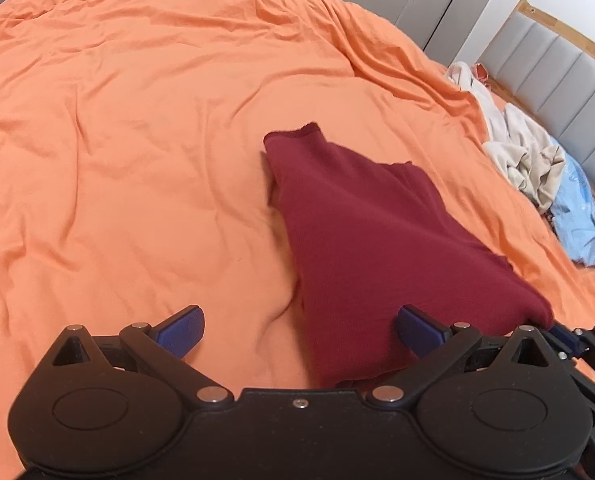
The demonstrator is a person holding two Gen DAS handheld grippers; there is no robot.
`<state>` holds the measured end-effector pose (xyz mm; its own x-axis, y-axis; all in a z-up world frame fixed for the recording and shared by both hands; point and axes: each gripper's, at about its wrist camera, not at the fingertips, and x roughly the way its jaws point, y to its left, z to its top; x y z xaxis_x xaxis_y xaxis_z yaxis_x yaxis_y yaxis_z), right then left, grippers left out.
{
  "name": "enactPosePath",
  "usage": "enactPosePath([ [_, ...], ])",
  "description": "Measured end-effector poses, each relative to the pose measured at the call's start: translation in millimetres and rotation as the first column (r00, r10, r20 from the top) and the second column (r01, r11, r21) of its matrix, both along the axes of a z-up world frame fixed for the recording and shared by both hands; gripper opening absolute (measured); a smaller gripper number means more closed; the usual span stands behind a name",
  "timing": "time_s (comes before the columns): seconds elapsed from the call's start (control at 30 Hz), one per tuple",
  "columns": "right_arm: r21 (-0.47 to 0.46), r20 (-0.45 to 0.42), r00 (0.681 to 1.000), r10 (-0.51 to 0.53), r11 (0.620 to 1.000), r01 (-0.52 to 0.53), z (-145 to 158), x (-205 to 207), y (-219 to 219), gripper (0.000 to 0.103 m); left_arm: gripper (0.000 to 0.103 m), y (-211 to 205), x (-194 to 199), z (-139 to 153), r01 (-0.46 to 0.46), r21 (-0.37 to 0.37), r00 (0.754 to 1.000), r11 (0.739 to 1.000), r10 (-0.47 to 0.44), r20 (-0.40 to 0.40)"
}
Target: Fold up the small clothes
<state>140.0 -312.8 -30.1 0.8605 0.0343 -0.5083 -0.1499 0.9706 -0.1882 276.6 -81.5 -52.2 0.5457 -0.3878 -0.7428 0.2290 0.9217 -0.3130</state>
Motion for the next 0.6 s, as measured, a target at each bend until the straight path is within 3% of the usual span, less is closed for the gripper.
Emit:
enactPosePath([
  [0.17,-0.021,-0.081,0.996,-0.028,0.999,0.026,-21,4,-3,0.013,0.102,-3,1,-8,0.009,0.018,0.999,1.0,-0.008,-0.033],
  [0.23,0.002,-0.084,0.995,-0.046,0.999,0.046,-22,1,-7,0.019,0.102,-3,0,-8,0.009,0.031,1.0,0.999,-0.008,-0.028],
  [0.37,0.042,-0.061,0.993,-0.105,0.993,0.108,-16,-10,-18,0.073,0.102,-2,0,-7,0.006,0.031,1.0,1.0,-0.005,-0.027],
  [0.4,0.061,-0.049,0.992,-0.117,0.991,0.12,-14,-14,-22,0.082,0.102,-3,-1,-8,0.006,0.032,1.0,0.999,-0.005,-0.026],
  [0.6,0.14,0.029,0.982,-0.186,0.974,0.18,7,-23,-31,0.102,0.102,-2,-1,-7,-0.002,0.028,0.999,1.0,0.003,-0.032],
])
